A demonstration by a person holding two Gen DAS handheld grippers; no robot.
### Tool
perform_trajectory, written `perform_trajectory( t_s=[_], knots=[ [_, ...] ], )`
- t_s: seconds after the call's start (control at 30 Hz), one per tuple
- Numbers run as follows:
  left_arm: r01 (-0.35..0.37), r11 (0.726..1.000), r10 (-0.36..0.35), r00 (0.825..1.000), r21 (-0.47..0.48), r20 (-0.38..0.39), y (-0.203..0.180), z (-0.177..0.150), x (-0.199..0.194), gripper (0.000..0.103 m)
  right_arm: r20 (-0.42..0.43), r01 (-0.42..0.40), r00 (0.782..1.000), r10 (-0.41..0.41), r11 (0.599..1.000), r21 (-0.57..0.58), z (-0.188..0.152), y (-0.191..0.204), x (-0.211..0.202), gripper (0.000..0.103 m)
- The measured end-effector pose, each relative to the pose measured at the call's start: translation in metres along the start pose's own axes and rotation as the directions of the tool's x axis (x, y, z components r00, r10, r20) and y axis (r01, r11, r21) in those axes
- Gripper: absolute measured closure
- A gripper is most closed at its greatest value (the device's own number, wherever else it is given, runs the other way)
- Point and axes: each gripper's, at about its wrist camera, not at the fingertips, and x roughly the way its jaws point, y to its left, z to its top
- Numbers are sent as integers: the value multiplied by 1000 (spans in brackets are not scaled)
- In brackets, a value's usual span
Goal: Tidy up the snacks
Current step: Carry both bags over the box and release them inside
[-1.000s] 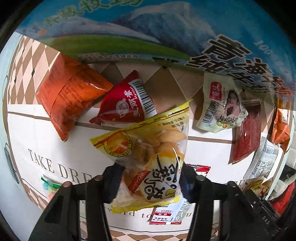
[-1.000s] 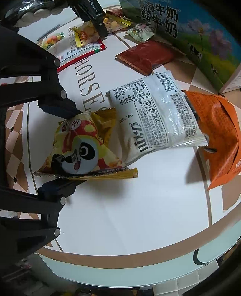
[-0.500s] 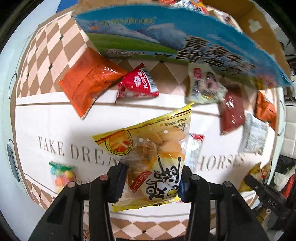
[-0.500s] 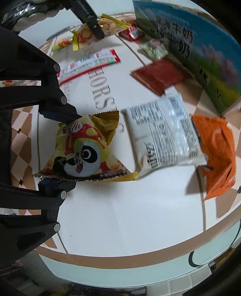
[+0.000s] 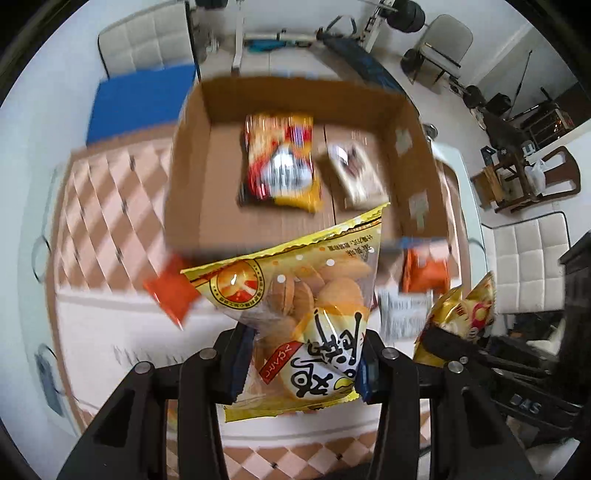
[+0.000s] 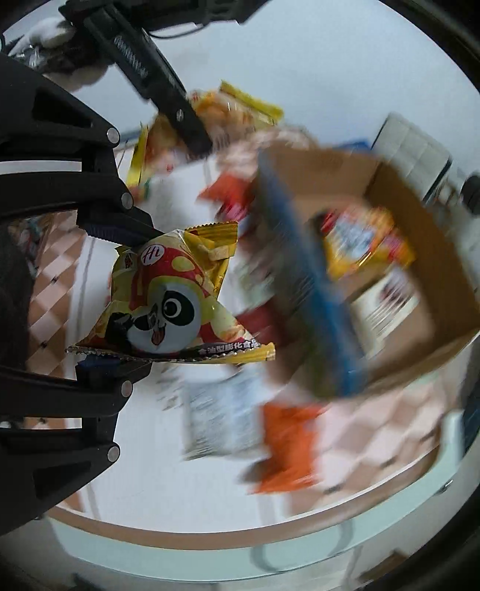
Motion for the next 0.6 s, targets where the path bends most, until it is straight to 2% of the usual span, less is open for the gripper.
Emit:
perform_trajectory(
  t_s=[0.13, 0.27, 0.43, 0.6],
  knots=[
    [-16, 1000, 16, 1000, -5, -1, 4, 46, 2, 61, 83, 20, 996, -14, 997, -74, 44, 40, -20, 53],
    [-13, 1000, 12, 999, -23, -38, 15, 81, 19, 61, 105, 59, 993, -48, 992, -111, 86, 58, -17, 53],
    [-35, 999, 31, 994, -37, -103, 24, 113, 53, 61, 72, 78, 995, -71, 991, -108, 125, 64, 19, 53],
    [-45, 998, 34, 982, -54, -184, 31, 124, 93, 61, 9, 89, 996, -89, 991, -104, 147, 56, 63, 53]
  ],
)
